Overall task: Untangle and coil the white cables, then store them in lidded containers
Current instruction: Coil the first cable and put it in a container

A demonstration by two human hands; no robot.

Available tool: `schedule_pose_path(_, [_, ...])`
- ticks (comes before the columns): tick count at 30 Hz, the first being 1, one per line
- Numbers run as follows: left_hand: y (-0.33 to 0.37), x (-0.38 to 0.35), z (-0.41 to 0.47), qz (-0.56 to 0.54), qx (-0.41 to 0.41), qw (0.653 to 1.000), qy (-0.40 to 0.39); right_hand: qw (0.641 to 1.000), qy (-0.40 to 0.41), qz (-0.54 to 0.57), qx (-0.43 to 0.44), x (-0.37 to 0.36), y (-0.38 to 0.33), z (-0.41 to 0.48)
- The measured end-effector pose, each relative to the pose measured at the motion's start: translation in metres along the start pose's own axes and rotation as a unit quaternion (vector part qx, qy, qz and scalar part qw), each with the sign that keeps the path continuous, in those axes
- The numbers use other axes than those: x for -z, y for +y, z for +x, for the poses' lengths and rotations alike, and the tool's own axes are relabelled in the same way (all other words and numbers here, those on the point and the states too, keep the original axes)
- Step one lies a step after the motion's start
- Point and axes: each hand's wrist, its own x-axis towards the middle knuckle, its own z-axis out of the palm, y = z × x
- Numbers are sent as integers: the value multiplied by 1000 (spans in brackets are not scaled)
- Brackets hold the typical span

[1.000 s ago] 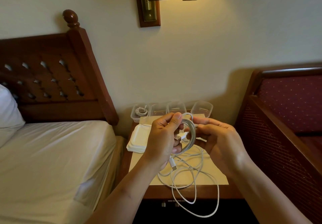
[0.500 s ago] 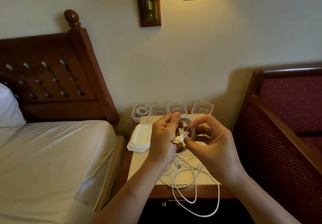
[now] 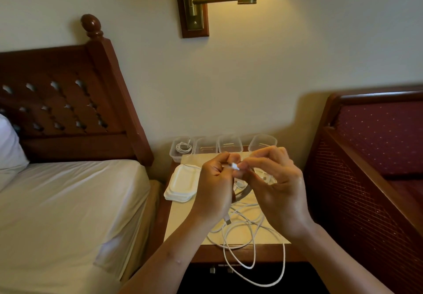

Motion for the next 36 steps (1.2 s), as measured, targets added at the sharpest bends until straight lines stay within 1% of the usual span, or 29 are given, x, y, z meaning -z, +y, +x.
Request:
schedule_pose_path(1, [0, -1, -2, 8, -12, 1000, -2, 1000, 4, 19, -15, 1, 0, 4])
schedule_pose_path(2, [1, -1, -3, 17, -23, 1000, -5, 996, 14, 63, -56, 2, -1, 10])
schedule_pose_path(3, [2, -1, -4, 19, -28, 999, -9, 985, 30, 123, -115, 3, -3, 16])
schedule_pose_path(4, [3, -1, -4, 12, -28, 999, -13, 965, 48, 186, -177, 4, -4, 21])
schedule_pose_path(6, [3, 2, -4, -25, -9, 999, -22, 908, 72, 296, -286, 4, -6, 29])
schedule_pose_path(7, [3, 4, -4, -45, 0, 999, -28, 884, 75, 331, -322, 4, -6, 31])
schedule_pose_path(9, [3, 6, -6, -72, 8, 997, -41, 854, 70, 369, -360, 4, -7, 32])
schedule_pose_path(10, [3, 6, -7, -78, 11, 996, -45, 851, 66, 373, -364, 5, -8, 32])
schedule_pose_path(11, [4, 6, -8, -82, 13, 995, -47, 855, 59, 363, -364, 5, -9, 31])
schedule_pose_path(16, [6, 5, -9, -77, 19, 996, -35, 920, 36, 241, -308, 3, -11, 17])
schedule_pose_path(20, [13, 3, -7, -51, 13, 998, -21, 954, -39, 179, -238, 7, -14, 4])
schedule_pose_path(23, [18, 1, -7, -24, 10, 999, -18, 974, -75, 95, -193, 8, -12, -3])
schedule_pose_path(26, [19, -1, -8, 9, 14, 1000, -20, 983, -61, 54, -165, 8, -14, -5])
schedule_pose_path(28, [18, -2, -8, 10, 26, 999, -23, 986, -41, 44, -156, 8, -14, -6])
schedule_pose_path(30, [18, -2, -7, 10, 35, 999, -23, 982, -28, 77, -171, 8, -13, -6])
schedule_pose_path(31, [18, -1, -7, 10, 38, 999, -24, 973, -27, 122, -195, 9, -13, -4])
schedule_pose_path(34, [22, 0, -6, -27, 72, 996, -49, 917, -42, 288, -272, 12, -13, 1])
schedule_pose_path(36, [25, 3, -6, -50, 93, 991, -78, 878, -65, 366, -303, 15, -11, 3])
